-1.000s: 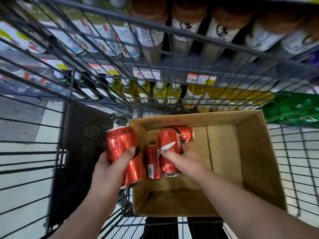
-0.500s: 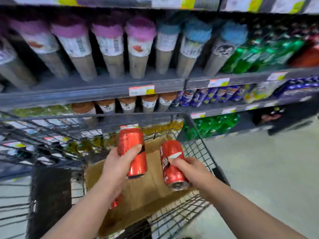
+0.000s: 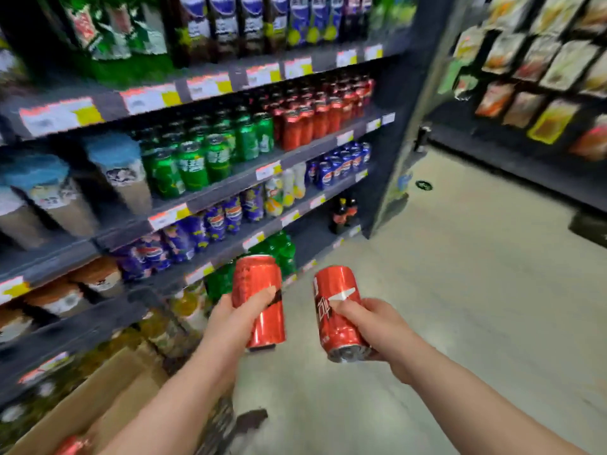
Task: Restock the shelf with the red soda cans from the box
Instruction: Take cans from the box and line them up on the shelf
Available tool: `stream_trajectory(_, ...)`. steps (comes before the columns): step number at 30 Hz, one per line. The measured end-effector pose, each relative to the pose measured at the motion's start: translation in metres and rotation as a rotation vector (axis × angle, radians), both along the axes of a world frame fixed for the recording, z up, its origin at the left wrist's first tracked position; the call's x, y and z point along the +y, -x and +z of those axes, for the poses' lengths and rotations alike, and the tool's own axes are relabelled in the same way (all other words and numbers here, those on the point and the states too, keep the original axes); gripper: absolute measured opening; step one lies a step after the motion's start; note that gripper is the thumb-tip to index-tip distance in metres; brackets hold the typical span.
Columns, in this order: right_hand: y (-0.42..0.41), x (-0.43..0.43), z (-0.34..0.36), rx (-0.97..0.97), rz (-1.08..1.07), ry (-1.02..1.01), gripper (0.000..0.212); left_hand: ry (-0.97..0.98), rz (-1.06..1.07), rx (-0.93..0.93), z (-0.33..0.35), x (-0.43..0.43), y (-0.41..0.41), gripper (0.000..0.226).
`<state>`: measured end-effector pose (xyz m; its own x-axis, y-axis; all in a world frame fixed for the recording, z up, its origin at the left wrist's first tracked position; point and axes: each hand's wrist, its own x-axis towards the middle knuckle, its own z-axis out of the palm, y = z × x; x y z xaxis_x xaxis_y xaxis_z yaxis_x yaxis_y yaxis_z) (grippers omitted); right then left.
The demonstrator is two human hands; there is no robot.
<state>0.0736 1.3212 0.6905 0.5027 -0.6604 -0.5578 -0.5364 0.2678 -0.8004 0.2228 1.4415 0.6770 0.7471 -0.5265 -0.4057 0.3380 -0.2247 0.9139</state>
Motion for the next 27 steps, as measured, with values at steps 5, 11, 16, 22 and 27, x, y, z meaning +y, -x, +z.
stream_trajectory(5,0.103,-0.083,0.016,-0.010,-0.126,0.038,0.025,0.012,-0.143,0.021,0.012,-0.097,0.089,0.020)
stream_trajectory(11,0.160,-0.146,0.036,-0.039,-0.212,0.013,0.035,0.003,-0.260,0.022,0.038,-0.163,0.135,0.016)
stream_trajectory(16,0.166,-0.194,0.044,-0.052,-0.241,0.027,0.035,-0.003,-0.313,0.002,0.051,-0.214,0.129,0.049)
stream_trajectory(22,0.155,-0.277,0.045,-0.010,-0.261,0.055,0.034,0.018,-0.357,0.022,0.049,-0.314,0.112,0.058)
stream_trajectory(27,0.133,-0.366,0.051,-0.003,-0.341,0.068,0.031,0.075,-0.422,0.063,0.052,-0.417,0.081,0.041)
